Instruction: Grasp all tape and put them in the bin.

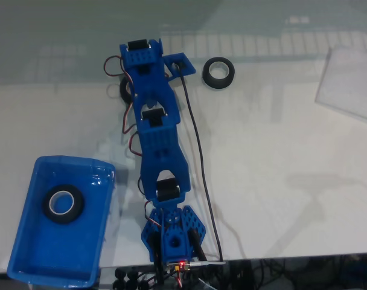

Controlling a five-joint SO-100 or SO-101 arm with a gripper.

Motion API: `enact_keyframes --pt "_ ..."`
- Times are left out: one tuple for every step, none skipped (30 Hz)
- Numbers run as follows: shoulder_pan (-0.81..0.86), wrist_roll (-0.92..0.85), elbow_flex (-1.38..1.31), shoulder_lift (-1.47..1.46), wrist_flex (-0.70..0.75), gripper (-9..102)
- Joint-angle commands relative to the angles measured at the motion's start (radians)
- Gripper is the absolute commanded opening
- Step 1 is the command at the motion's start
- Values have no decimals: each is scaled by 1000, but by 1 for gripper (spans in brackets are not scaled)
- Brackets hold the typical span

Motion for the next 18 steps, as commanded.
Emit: enact_keyframes --pt "-18 3 -103 -40 3 30" --pt "-20 3 -118 -60 3 29" --pt "-21 6 -133 -80 3 29" --pt "-21 6 -149 -100 6 29" --pt "-23 6 -163 -118 11 29" --pt "-23 5 -173 -135 15 29" --pt "-25 3 -181 -146 17 28" --pt "-26 3 -187 -156 17 27" --pt "-28 2 -192 -164 18 26" --pt "-29 -2 -196 -170 18 23" --pt "-31 -3 -201 -176 20 18" --pt "-32 -3 -204 -181 20 11" --pt "-34 -3 -206 -186 20 3" --pt "-37 -2 -207 -187 20 0" --pt "-38 0 -207 -189 23 0" --pt "-41 0 -207 -189 26 0" --pt "-43 2 -206 -186 26 0" --pt "-43 3 -202 -176 26 0"
